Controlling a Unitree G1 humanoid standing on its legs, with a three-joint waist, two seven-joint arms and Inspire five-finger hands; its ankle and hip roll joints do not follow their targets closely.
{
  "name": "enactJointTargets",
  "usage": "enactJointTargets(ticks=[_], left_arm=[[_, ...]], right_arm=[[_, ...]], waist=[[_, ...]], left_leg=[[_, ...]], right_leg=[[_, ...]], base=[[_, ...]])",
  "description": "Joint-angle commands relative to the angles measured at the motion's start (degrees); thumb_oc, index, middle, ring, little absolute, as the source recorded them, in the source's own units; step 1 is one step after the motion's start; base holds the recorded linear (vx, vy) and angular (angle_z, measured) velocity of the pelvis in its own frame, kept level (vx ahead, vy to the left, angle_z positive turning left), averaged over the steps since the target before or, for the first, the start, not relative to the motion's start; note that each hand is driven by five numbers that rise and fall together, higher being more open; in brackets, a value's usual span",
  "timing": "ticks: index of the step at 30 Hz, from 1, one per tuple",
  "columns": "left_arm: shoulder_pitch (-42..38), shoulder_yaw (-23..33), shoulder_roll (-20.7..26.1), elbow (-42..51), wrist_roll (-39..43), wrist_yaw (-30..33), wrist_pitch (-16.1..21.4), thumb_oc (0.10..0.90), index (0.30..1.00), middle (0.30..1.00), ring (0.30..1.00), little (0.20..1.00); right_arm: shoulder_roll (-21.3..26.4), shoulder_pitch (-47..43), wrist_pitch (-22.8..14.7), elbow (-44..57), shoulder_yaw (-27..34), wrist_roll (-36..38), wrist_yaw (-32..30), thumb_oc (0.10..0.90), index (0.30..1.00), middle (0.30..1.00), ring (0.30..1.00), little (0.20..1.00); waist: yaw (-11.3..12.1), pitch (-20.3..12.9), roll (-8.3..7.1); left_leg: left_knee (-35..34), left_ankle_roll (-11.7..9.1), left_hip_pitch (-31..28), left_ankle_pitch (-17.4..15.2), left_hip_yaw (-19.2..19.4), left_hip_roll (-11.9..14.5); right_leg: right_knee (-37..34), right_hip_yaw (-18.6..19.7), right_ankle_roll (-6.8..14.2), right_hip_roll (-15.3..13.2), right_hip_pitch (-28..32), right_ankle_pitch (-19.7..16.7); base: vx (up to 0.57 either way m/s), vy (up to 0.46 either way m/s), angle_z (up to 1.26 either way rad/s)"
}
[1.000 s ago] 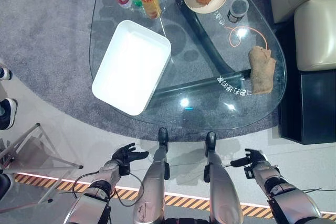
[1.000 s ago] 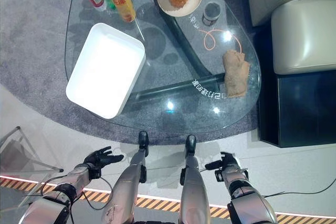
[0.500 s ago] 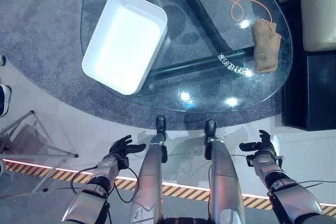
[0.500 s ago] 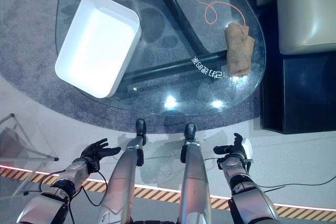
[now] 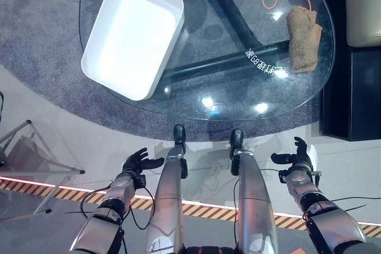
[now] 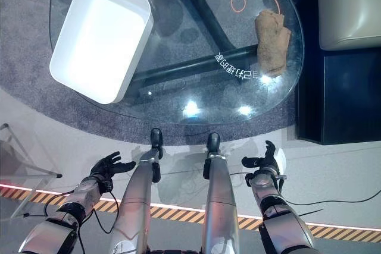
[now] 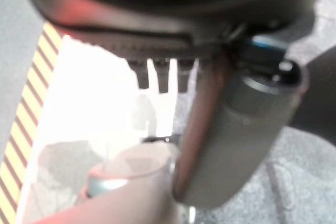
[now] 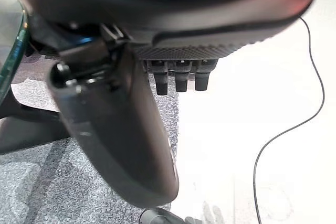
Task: Wipe the table with a cloth and put it in the basket.
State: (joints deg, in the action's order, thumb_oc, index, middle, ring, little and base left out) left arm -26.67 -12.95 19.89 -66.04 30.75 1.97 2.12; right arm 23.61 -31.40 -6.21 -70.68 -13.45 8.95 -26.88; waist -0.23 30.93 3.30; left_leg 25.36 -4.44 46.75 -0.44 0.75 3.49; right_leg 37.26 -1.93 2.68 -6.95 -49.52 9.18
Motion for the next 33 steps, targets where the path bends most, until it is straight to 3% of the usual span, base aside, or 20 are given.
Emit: enactJointTargets(ticks=[1,8,9,10,13,18,21,27,33], left_arm=[[4.5,0.5,2.9,-0.7,0.6,1.0,1.7,0.800,0.900,0.900,0.900,0.900],[4.9,0.5,3.3,-1.7,0.2,0.3,2.1,0.800,0.900,0.900,0.900,0.900],[5.0,0.4,3.4,-1.8,0.1,0.1,2.2,0.800,0.900,0.900,0.900,0.900],[5.3,0.5,3.4,-2.2,-0.4,-0.3,2.5,0.800,0.900,0.900,0.900,0.900],[5.6,-0.4,3.1,-2.1,0.0,0.1,2.6,0.800,0.900,0.900,0.900,0.900],[6.3,-1.4,2.4,-1.1,1.0,1.0,2.8,0.800,0.900,0.900,0.900,0.900],[6.3,-1.8,2.2,-0.9,1.3,1.5,2.9,0.800,0.900,0.900,0.900,0.900],[6.8,-1.9,2.1,0.7,2.5,2.1,2.7,0.800,0.900,0.900,0.900,0.900],[7.3,-1.6,1.7,1.2,2.5,2.5,3.0,0.800,0.900,0.900,0.900,0.900]], right_arm=[[4.7,3.0,-1.2,0.9,1.4,3.2,-3.5,0.800,0.900,0.900,0.900,0.900],[6.7,2.7,-5.0,-0.8,8.6,18.5,-6.4,0.800,0.900,0.900,0.900,0.900],[7.1,2.6,-6.3,-0.9,9.8,22.6,-6.5,0.800,0.900,0.900,0.900,0.900],[7.8,2.2,-9.2,-1.4,13.1,31.3,-5.0,0.800,0.900,0.900,0.900,0.900],[8.9,0.6,-14.6,2.1,16.1,36.4,-6.4,0.800,0.900,0.900,0.900,0.900],[8.8,-1.9,-20.7,14.7,15.8,33.4,-15.8,0.800,0.900,0.900,0.900,0.900],[8.9,-3.2,-23.9,19.3,14.9,30.4,-17.9,0.800,0.900,0.900,0.900,0.900],[9.7,-5.6,-23.7,35.9,11.3,16.2,-29.0,0.800,0.900,0.900,0.900,0.900],[9.4,-5.8,-23.9,46.3,10.9,6.9,-33.2,0.800,0.900,0.900,0.900,0.900]], waist=[[-0.4,-1.1,-0.04],[0.0,-1.1,-0.21],[0.0,-1.1,-0.24],[0.2,-1.1,-0.26],[0.3,-1.1,-0.34],[0.2,-1.1,-0.54],[0.1,-1.1,-0.44],[-0.3,-1.1,-0.43],[-0.7,-1.1,-0.51]], left_leg=[[10.8,2.9,2.0,-6.2,-0.7,-3.4],[11.2,2.8,1.6,-6.5,-0.8,-3.1],[11.2,2.8,1.5,-6.5,-0.9,-3.1],[11.2,2.8,1.4,-6.7,-0.9,-2.9],[10.8,2.9,1.2,-6.6,-1.0,-3.0],[9.5,2.9,1.1,-6.0,-1.2,-3.0],[8.7,2.9,1.1,-5.8,-1.2,-3.1],[7.4,2.7,1.0,-5.0,-1.3,-3.2],[6.5,2.6,0.6,-4.8,-1.2,-3.4]], right_leg=[[-2.4,-1.3,0.3,1.3,0.7,-3.9],[-2.1,-1.4,0.4,1.4,1.3,-3.7],[-2.1,-1.4,0.4,1.4,1.3,-3.7],[-1.9,-1.5,0.4,1.4,1.4,-3.6],[-2.2,-1.6,0.4,1.5,1.5,-4.0],[-2.9,-1.9,0.2,1.7,1.3,-4.3],[-3.3,-2.0,0.1,1.7,1.2,-4.3],[-4.7,-2.2,0.1,1.8,1.3,-4.5],[-5.7,-2.2,0.3,1.8,1.8,-4.4]], base=[[0.02,0.000,0.04],[0.03,-0.009,0.03],[0.04,-0.020,0.02],[0.06,-0.036,0.02],[0.03,-0.018,0.01],[0.00,0.000,0.00],[0.00,0.000,0.00],[0.00,0.011,0.00],[0.00,0.006,0.00]])
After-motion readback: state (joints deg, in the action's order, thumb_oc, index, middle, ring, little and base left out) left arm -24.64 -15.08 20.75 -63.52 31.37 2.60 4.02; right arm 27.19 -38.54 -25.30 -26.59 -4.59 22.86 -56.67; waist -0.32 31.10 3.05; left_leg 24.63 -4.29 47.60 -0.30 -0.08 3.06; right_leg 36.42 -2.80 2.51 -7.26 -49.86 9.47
